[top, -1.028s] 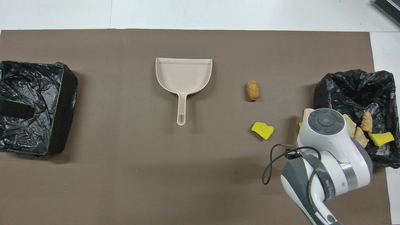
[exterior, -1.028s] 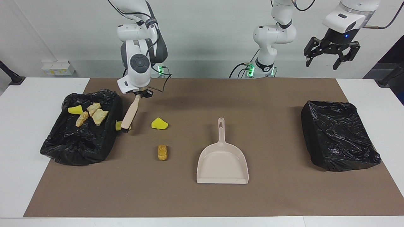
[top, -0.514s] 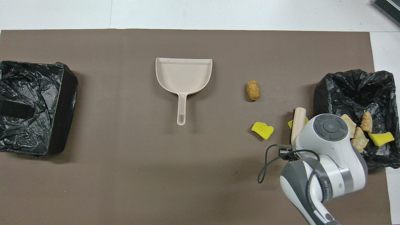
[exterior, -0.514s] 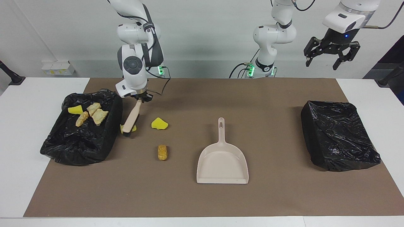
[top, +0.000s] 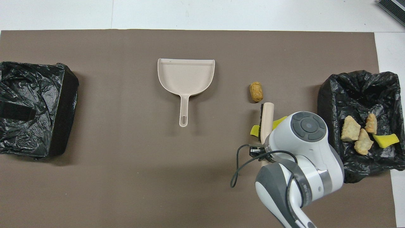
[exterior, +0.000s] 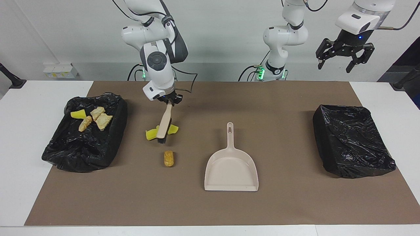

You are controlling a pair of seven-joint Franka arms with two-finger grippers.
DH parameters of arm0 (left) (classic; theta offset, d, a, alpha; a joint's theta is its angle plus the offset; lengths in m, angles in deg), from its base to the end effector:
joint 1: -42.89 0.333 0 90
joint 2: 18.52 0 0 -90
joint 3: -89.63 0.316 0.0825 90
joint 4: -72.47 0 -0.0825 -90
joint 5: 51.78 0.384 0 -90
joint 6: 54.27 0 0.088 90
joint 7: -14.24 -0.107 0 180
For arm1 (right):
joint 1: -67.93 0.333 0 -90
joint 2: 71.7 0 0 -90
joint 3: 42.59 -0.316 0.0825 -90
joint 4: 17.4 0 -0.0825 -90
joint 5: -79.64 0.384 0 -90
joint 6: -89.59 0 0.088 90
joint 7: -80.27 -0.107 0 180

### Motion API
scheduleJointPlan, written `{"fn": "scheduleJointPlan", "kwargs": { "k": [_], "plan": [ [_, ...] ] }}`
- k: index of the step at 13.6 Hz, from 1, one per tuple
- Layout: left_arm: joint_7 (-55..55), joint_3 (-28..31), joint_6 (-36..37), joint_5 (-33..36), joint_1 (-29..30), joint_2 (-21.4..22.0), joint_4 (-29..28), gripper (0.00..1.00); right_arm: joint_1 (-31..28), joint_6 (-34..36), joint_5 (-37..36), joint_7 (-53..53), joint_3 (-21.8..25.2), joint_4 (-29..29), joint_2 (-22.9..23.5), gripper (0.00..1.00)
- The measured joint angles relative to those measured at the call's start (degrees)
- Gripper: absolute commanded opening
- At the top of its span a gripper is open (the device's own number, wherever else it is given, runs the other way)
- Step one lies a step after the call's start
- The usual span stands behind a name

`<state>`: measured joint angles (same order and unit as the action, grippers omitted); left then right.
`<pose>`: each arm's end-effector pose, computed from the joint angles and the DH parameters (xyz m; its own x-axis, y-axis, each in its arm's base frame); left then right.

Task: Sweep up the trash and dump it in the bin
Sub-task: 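Reach the left gripper to the beige dustpan handle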

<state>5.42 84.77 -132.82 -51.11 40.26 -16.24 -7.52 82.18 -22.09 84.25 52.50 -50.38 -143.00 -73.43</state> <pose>0.5127 -0.0672 0.7086 0.9603 -0.2786 0.0121 -0.2783 -0.9603 -0.0169 0.4626 0.1933 0.3827 0.9662 -0.1392 -0.2170 -0.1329 -0.9902 0.0435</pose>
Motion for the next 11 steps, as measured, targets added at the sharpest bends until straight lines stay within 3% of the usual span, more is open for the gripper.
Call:
{"fn": "scheduleJointPlan", "kwargs": {
  "k": [3,5,8,11],
  "plan": [
    [1.49,-4.22,2.26,-0.58,-0.37,0.67,-0.31,1.0,0.03,6.04,-0.17,0.02,0.3,6.91,1.71,0.0],
    [7.24,-7.72,-0.63,-2.27,-2.89,2.28,-3.91,1.0,-0.83,10.89,-3.11,0.35,0.66,10.22,1.78,0.0],
    [16.04,-9.03,-12.9,-3.64,-10.14,3.78,-14.25,1.0,-3.44,14.69,-6.8,1.09,0.74,10.64,1.84,0.0],
    [24.76,-9.1,-28.95,-3.72,-16.16,0.79,-24.03,1.0,-9.88,14.02,-7.06,7.92,0.84,7.55,1.5,0.0]
  ]
}}
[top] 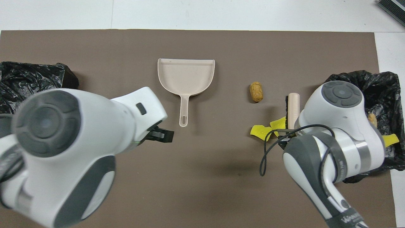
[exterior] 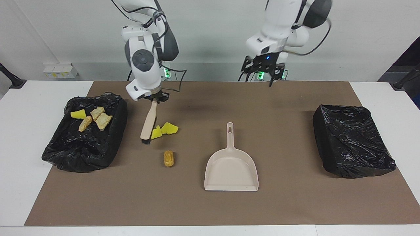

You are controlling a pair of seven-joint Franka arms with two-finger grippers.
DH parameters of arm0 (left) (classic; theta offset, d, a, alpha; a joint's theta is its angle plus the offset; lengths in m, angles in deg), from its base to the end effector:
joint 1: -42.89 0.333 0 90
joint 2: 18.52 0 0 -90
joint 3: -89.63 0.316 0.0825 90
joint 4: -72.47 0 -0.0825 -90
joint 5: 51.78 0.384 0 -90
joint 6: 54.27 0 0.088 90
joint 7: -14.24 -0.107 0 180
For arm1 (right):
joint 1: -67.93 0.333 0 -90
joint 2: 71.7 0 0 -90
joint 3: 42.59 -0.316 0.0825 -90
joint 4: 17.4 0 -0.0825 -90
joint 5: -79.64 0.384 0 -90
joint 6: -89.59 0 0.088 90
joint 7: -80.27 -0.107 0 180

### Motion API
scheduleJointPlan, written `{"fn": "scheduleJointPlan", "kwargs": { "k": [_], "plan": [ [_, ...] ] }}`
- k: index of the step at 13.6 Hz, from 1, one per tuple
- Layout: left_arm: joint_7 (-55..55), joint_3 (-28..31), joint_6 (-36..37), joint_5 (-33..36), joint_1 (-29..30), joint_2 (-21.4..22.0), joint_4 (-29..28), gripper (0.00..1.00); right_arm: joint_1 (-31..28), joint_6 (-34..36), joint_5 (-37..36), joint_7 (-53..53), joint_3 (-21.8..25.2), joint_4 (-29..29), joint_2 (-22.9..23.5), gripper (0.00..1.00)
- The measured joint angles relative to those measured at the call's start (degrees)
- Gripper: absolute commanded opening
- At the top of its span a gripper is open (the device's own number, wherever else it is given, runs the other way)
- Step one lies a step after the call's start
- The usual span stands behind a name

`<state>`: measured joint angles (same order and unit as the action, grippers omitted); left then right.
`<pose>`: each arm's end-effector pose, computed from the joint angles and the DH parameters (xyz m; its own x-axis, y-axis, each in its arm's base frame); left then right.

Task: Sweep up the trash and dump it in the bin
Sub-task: 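Reach the left gripper to the beige dustpan handle, then grasp the dustpan handle with the left gripper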

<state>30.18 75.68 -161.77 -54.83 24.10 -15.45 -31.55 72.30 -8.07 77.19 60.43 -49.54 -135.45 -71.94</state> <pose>0.4658 -0.3076 0.5639 0.9573 -0.2723 0.0972 -0.2794 -0.9577 0.0686 0.4961 0.0952 0.4125 0.9380 -0.1527 -0.3112 -0.1092 -0.9822 0.1530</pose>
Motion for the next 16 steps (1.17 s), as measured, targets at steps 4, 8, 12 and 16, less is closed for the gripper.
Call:
{"fn": "scheduleJointPlan", "kwargs": {
  "k": [4,8,12,16],
  "plan": [
    [12.35,0.18,-17.61,8.0,-5.61,-12.29,-4.01,1.0,-3.2,-6.54,0.0,3.7,-0.01,-10.81,-3.53,0.0],
    [15.88,0.83,-25.32,10.35,-6.15,-19.98,-3.05,1.0,-1.94,-10.26,0.68,3.7,-0.48,-13.85,-4.82,0.0],
    [15.88,1.37,-25.42,10.45,-5.88,-19.91,-2.22,1.0,-0.19,-11.64,1.85,3.7,-0.56,-13.84,-4.97,0.0],
    [15.88,1.46,-25.53,10.97,-5.74,-20.91,-2.16,0.97,0.57,-11.66,1.91,3.7,-0.56,-13.84,-5.03,0.0]
  ]
}}
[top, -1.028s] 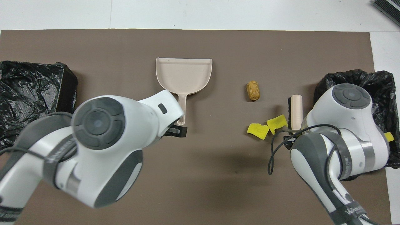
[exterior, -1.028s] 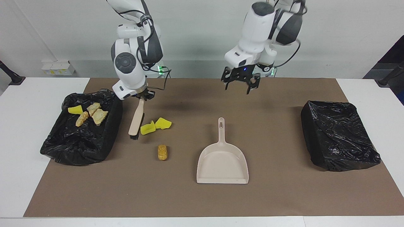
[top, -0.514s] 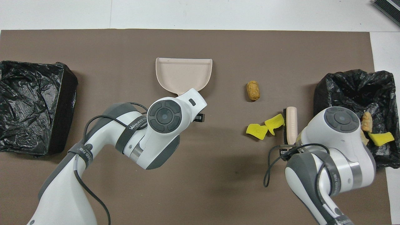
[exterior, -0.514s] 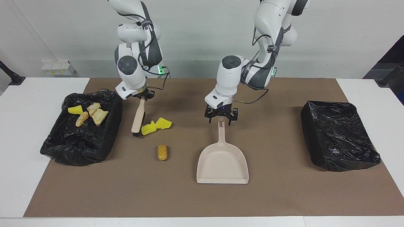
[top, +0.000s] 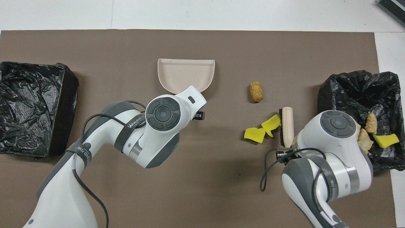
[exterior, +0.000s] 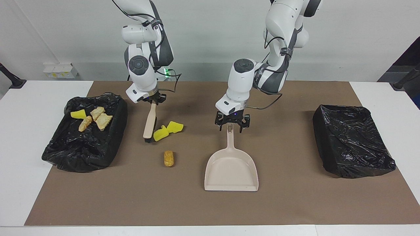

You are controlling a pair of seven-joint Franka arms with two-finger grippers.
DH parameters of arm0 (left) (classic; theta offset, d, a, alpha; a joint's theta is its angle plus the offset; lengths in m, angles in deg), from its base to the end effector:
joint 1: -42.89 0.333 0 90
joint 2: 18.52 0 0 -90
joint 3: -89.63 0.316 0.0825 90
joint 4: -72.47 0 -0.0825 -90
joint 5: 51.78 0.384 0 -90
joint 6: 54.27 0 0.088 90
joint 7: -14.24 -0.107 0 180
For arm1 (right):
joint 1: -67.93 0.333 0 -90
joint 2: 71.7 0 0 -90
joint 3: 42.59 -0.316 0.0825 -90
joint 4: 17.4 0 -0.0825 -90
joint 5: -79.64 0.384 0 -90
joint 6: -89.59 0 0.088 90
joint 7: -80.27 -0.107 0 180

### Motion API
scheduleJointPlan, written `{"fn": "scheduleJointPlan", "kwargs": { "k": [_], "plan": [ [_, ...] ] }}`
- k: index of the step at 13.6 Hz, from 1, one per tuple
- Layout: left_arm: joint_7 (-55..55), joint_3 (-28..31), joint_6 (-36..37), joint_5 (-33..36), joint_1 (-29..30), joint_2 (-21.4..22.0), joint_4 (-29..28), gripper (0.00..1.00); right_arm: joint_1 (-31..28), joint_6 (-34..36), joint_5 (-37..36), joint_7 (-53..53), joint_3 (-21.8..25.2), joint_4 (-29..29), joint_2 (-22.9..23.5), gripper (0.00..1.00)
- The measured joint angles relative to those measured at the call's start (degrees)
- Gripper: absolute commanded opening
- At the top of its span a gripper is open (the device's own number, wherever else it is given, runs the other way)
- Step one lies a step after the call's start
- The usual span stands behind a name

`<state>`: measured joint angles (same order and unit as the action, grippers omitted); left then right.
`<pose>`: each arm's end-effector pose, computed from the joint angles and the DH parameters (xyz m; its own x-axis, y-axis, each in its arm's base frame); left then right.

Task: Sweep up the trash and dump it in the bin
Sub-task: 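Grasp the dustpan handle with the left gripper, then pull the dustpan with the left gripper while the right gripper brings the brush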

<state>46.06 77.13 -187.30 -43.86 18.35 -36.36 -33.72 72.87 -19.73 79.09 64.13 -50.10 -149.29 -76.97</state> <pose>0.5205 -0.3780 0.3744 0.9741 -0.1549 0.1649 -0.1643 -0.9854 0.0449 0.4520 0.0992 0.3637 0.9569 -0.0743 -0.2809 -0.0472 -0.9937 0.1018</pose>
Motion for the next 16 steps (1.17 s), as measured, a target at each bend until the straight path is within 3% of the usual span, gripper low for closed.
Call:
{"fn": "scheduleJointPlan", "kwargs": {
  "k": [2,5,6,8,9,16],
  "plan": [
    [0.0,0.0,-0.6,0.64,0.0,-1.14,0.29,0.85,0.01,0.0,0.01,0.0,0.0,0.0,-0.03,0.0],
    [-0.01,-0.05,-1.04,0.83,0.0,-1.84,0.7,0.31,0.01,-0.02,0.01,0.0,0.0,0.0,-0.03,0.0],
    [-0.06,-0.06,-1.04,0.86,0.0,-1.88,0.77,0.18,0.01,-0.04,0.01,0.0,0.0,0.0,-0.03,0.0],
    [-0.45,-0.15,-1.03,0.95,-0.02,-1.89,0.78,0.05,0.01,-0.04,0.01,0.0,0.0,0.0,-0.03,0.0],
    [-0.53,-0.18,-1.0,1.0,-0.04,-1.91,0.78,0.0,0.01,-0.04,0.01,0.0,0.0,0.0,-0.03,0.0],
    [-9.4,0.27,2.37,1.58,0.28,-0.8,1.95,0.0,0.01,-0.04,0.01,0.0,0.0,0.0,-0.03,0.0]
  ]
}}
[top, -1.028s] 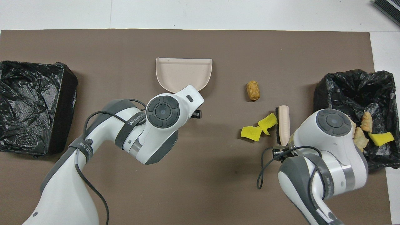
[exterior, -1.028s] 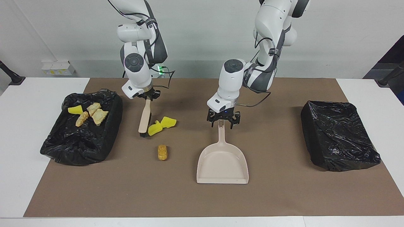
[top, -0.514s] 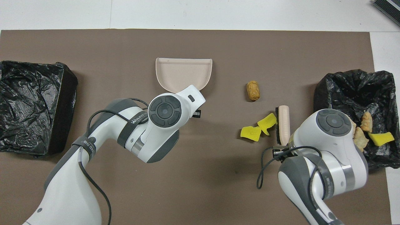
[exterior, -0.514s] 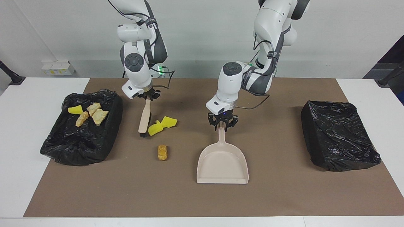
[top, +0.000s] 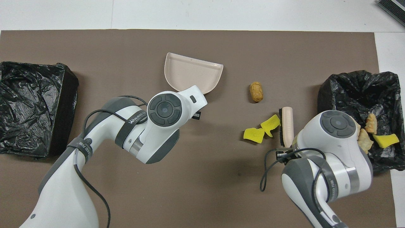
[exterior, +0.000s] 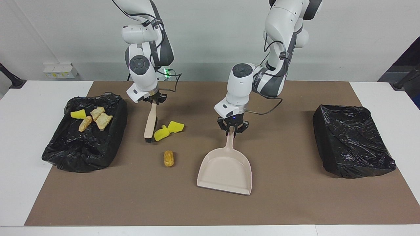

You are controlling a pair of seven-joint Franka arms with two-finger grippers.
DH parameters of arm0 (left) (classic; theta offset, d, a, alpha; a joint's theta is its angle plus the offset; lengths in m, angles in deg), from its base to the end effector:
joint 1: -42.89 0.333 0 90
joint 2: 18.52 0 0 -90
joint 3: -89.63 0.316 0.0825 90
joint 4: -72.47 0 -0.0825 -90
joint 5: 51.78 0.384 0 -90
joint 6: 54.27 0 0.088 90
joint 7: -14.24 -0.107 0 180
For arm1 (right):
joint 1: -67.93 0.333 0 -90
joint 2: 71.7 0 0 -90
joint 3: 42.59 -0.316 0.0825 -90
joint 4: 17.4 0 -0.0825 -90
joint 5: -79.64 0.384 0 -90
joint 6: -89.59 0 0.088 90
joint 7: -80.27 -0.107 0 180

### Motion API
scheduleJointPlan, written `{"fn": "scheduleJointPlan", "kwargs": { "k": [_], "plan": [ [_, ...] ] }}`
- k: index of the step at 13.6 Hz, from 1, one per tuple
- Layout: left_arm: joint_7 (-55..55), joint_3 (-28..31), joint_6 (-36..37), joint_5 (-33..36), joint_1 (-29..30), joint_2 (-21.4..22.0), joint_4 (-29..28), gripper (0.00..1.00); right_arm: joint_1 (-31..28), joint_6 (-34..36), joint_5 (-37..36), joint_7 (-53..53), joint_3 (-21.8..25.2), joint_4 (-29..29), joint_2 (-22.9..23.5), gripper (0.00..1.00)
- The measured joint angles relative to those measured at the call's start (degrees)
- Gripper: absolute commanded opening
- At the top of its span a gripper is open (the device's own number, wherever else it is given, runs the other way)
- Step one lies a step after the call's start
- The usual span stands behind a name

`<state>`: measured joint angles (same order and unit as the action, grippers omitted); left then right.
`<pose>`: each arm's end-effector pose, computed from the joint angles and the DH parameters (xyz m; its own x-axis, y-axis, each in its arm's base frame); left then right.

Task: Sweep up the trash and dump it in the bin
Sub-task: 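Pull the dustpan with the left gripper while the right gripper brings the brush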

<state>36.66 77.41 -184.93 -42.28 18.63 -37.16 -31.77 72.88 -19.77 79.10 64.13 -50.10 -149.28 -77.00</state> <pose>0.5293 -0.3740 0.3771 0.9342 -0.3197 0.1584 -0.3218 -0.9467 -0.0127 0.4521 0.0993 0.3641 0.9572 -0.0741 -0.2797 -0.0473 -0.9937 0.1014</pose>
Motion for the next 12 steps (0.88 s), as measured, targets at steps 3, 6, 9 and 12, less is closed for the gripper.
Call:
{"fn": "scheduleJointPlan", "kwargs": {
  "k": [3,6,9,12],
  "plan": [
    [-10.97,0.27,6.75,0.07,0.36,2.66,0.37,0.0,0.0,0.0,0.0,0.0,0.0,0.0,0.0,0.0],
    [-26.22,0.38,11.75,0.12,2.99,4.77,0.39,0.0,0.0,0.0,0.0,0.0,0.0,0.0,0.0,0.0],
    [-41.23,0.45,13.91,0.12,5.74,5.22,0.37,0.0,0.0,0.0,0.0,0.0,0.0,0.0,0.0,0.0],
    [-53.86,0.51,14.18,0.12,7.83,5.22,0.28,0.0,0.01,0.02,-0.04,0.0,0.0,0.12,0.0,0.0]
  ]
}}
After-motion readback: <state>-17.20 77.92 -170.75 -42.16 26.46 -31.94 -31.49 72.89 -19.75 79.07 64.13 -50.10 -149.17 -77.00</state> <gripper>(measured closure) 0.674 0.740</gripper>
